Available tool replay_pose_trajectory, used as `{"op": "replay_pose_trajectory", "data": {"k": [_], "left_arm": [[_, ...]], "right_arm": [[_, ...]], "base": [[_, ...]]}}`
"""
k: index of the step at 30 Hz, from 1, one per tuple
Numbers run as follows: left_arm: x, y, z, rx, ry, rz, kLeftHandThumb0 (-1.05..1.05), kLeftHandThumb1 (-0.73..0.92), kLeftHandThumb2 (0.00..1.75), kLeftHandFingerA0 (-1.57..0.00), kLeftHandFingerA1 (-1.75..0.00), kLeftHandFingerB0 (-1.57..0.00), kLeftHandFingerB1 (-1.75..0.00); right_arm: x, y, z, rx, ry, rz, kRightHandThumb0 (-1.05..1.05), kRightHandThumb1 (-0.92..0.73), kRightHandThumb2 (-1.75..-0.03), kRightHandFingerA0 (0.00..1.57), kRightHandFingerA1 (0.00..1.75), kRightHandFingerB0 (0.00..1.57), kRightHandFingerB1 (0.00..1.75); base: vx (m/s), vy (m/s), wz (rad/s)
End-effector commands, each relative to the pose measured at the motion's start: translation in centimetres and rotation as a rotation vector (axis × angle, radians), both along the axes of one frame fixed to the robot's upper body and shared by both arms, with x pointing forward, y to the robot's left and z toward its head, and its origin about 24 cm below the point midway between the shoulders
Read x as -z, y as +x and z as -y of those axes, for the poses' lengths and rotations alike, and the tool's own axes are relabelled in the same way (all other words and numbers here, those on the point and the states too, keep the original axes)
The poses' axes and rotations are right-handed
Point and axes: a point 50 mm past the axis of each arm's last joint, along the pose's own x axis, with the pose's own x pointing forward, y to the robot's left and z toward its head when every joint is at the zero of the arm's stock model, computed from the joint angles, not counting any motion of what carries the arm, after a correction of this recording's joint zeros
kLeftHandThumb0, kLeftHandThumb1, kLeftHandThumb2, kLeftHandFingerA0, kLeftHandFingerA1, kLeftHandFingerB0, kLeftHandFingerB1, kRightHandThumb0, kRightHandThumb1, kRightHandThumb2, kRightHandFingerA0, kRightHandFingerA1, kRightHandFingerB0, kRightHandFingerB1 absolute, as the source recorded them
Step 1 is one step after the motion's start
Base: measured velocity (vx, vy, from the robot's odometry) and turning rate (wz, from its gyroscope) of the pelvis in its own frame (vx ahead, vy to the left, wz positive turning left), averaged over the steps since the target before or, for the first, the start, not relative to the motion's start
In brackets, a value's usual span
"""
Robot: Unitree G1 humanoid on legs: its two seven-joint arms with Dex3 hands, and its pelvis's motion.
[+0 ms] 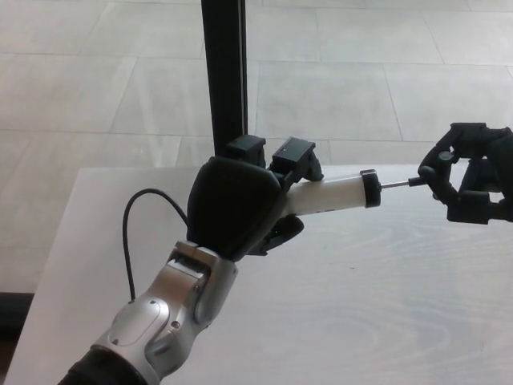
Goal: The robot uses its left hand to lift the air pump kept on the middle of the desk and use the right hand to pull out the handle
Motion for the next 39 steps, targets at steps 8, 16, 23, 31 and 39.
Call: {"op": "replay_pose_trajectory", "data": {"k": [8, 16, 23, 31, 39], "left_arm": [[1.3, -0.3, -3.1, -0.050, 0.022, 0.015, -0.13, 0.52, 0.98, -0.79, -1.75, -0.67, -1.59], [2.1, -0.7, -4.8, -0.073, 0.030, -0.013, -0.14, 0.52, 1.03, -0.80, -1.75, -0.68, -1.60], [2.8, -1.2, -5.8, -0.084, 0.046, -0.043, -0.16, 0.58, 0.90, -0.78, -1.69, -0.69, -1.51], [2.8, -1.3, -5.5, -0.080, 0.045, -0.027, -0.11, 0.57, 0.94, -0.85, -1.72, -0.67, -1.49], [4.7, -1.7, -5.2, -0.086, 0.122, -0.127, -0.19, 0.60, 0.92, -0.79, -1.71, -0.70, -1.48]], "right_arm": [[-0.2, -0.3, 3.5, 0.119, 0.012, 0.023, -0.17, -0.46, -1.03, 0.88, 1.67, 0.91, 1.32], [-0.4, -0.5, 4.3, 0.145, 0.015, 0.011, -0.14, -0.48, -1.00, 0.87, 1.65, 0.94, 1.24], [-0.2, -0.5, 4.3, 0.156, 0.029, 0.007, -0.16, -0.52, -0.89, 0.86, 1.69, 0.93, 1.23], [-0.2, -0.6, 3.8, 0.049, 0.115, 0.018, -0.29, -0.57, -0.59, 0.80, 1.60, 0.50, 0.50], [-0.2, -1.0, 4.2, -0.078, -0.154, -0.171, -1.05, -0.73, -0.61, 0.00, 0.00, 0.00, 0.00]], "base": [[0.00, 0.000, 0.00], [0.00, 0.000, 0.00], [0.00, 0.000, 0.00], [0.00, 0.000, 0.00], [0.00, 0.000, 0.00]]}}
